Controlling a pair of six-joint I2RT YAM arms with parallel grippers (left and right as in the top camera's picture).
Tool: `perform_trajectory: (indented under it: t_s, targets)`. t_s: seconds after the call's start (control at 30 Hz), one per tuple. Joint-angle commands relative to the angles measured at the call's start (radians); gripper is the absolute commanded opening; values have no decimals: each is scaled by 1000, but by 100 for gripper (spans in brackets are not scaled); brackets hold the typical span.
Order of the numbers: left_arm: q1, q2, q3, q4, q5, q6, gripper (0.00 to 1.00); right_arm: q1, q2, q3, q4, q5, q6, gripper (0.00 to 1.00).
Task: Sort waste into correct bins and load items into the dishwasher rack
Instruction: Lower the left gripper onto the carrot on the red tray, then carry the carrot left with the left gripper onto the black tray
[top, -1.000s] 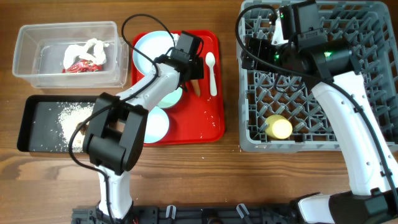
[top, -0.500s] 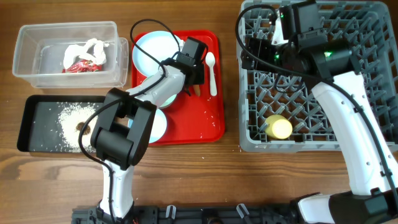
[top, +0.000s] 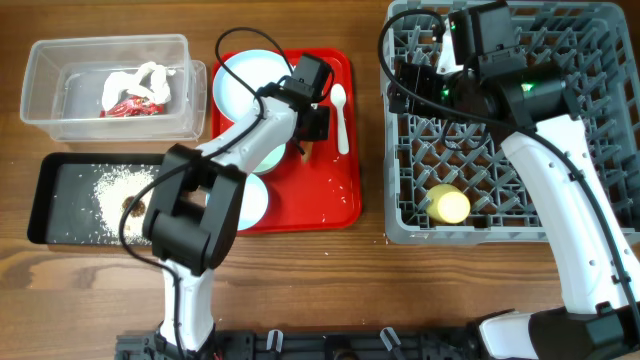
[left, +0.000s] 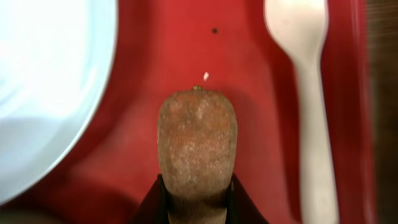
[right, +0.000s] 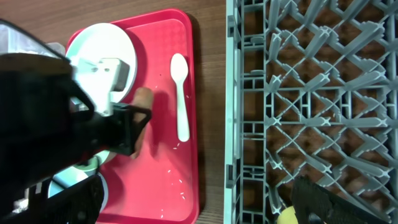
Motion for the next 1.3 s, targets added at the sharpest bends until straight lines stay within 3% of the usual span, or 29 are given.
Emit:
perform_trajectory:
  t_s: [0.0,0.17,0.23,0.3,0.43,0.53,0.6,0.77,0.93,1.17,1.27]
  targets:
    - [16,-212,74,-101,8,-14,11,0,-10,14,2,10,-13,98]
    - [163,-489,76,-302,5,-14,9,0,-10,14,0,10,-32,98]
    - [282,-570,76,-424,-109,-119,8,0,-10,14,-1,10,-32,98]
    - [422,-600,76,-539,-187,-189,6,0,-10,13,-1,10,-32,98]
    - [684,-590,43,-624,-166,-225,4,0,-10,13,3,10,-32,98]
    - [824,-575,-72,-536,-111,-308,4,0,-9,13,10,10,-32,98]
    - [905,-562,-238,-370,-60,-329,4,0,-9,13,11,10,-32,99]
    - [961,-536,-521,-7,-26,-370,4,0,-9,13,11,10,-43,99]
    - [966,-491,-622,150,-26,-378,6,0,-9,11,11,9,-59,99]
    - [966,-407,-627,195,-25,-378,40,92,1,6,93,-17,-66,99]
    - [966,-408,-624,195,-13,-377,68,151,29,6,116,-18,-55,99]
